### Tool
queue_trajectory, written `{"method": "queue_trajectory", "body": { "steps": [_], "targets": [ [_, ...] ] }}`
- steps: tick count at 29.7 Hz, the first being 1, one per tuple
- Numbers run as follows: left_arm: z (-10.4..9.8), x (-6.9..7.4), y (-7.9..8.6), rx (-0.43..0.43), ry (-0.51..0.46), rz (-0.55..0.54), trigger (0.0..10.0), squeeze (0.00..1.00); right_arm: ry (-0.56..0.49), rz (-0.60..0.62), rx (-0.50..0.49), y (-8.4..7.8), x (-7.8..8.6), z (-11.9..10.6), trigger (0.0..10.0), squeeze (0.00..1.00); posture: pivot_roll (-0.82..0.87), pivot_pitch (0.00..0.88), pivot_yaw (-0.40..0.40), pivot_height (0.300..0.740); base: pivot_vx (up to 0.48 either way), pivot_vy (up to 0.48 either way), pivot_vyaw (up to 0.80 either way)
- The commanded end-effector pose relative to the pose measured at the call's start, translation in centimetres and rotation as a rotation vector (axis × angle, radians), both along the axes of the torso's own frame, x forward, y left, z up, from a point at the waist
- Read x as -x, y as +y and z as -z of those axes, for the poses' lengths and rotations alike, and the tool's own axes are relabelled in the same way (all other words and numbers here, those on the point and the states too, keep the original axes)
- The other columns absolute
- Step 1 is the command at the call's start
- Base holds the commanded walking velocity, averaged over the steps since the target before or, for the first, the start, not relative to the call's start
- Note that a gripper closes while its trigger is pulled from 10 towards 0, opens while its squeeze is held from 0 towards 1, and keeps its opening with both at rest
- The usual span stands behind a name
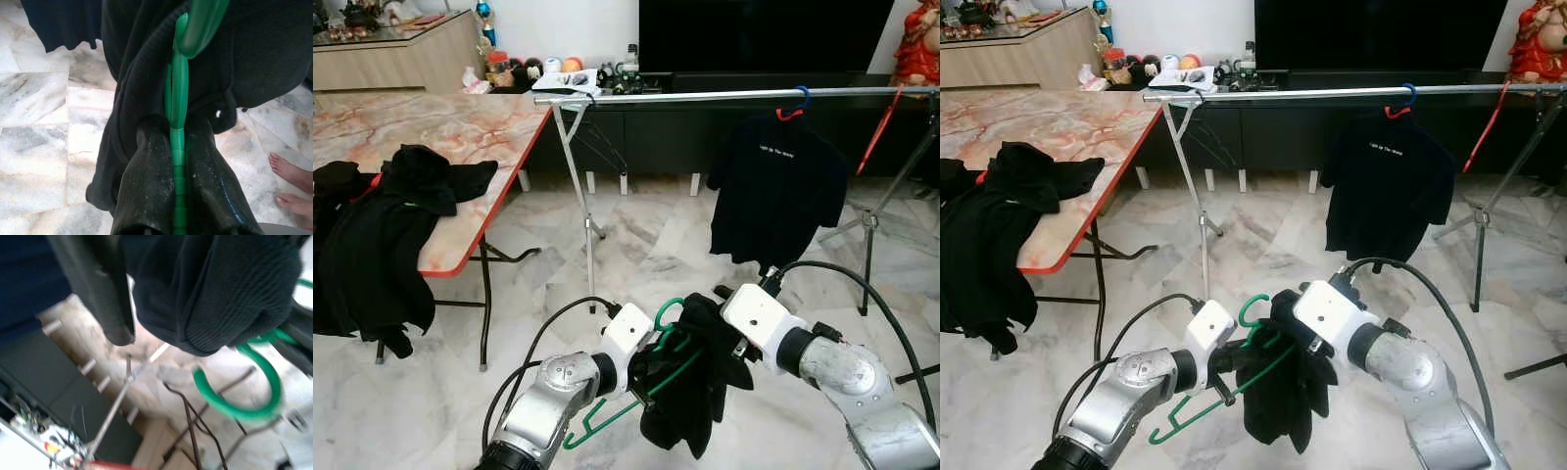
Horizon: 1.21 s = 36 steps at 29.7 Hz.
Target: Hang hanger
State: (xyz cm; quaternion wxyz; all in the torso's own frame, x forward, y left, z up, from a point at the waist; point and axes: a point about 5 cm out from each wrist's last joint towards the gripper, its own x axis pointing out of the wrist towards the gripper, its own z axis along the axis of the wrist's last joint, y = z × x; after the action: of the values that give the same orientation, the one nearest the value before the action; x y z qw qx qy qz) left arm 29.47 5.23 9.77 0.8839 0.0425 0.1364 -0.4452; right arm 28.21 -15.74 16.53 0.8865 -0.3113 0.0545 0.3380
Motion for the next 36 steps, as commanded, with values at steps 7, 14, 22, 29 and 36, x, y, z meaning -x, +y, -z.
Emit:
{"method": "queue_trajectory", "body": {
  "steps": [7, 14, 22, 29, 36],
  "targets": [
    [-0.5, -0.2, 0.2, 0.025, -0.006, -0.012, 10.0, 0.00, -0.191, 0.047, -0.060, 0.5, -1.1, -3.0, 10.0, 1.00, 0.05, 0.077, 0.073, 0.740, 0.000, 0.000, 0.00],
    [-0.4, -0.1, 0.1, 0.025, -0.005, -0.006, 10.0, 0.00, -0.228, 0.014, -0.109, 1.8, -1.4, -3.7, 10.0, 1.00, 0.05, 0.078, 0.071, 0.740, 0.000, 0.000, 0.00],
    [-0.4, 0.0, 0.1, 0.023, -0.005, 0.004, 10.0, 0.00, -0.088, 0.071, 0.207, -0.1, -2.2, 0.1, 10.0, 1.00, 0.05, 0.080, 0.072, 0.740, 0.000, 0.000, 0.00],
    [-0.4, 0.2, 0.0, 0.026, -0.003, 0.016, 10.0, 0.00, 0.068, 0.013, -0.081, 1.3, -1.1, 0.1, 10.0, 1.00, 0.05, 0.080, 0.072, 0.740, 0.000, 0.000, 0.00],
    [-0.3, 0.3, 0.0, 0.024, 0.001, 0.022, 10.0, 0.00, 0.211, -0.010, -0.314, 1.5, 0.0, 2.0, 10.0, 1.00, 0.05, 0.081, 0.073, 0.740, 0.000, 0.000, 0.00]
  ]
}}
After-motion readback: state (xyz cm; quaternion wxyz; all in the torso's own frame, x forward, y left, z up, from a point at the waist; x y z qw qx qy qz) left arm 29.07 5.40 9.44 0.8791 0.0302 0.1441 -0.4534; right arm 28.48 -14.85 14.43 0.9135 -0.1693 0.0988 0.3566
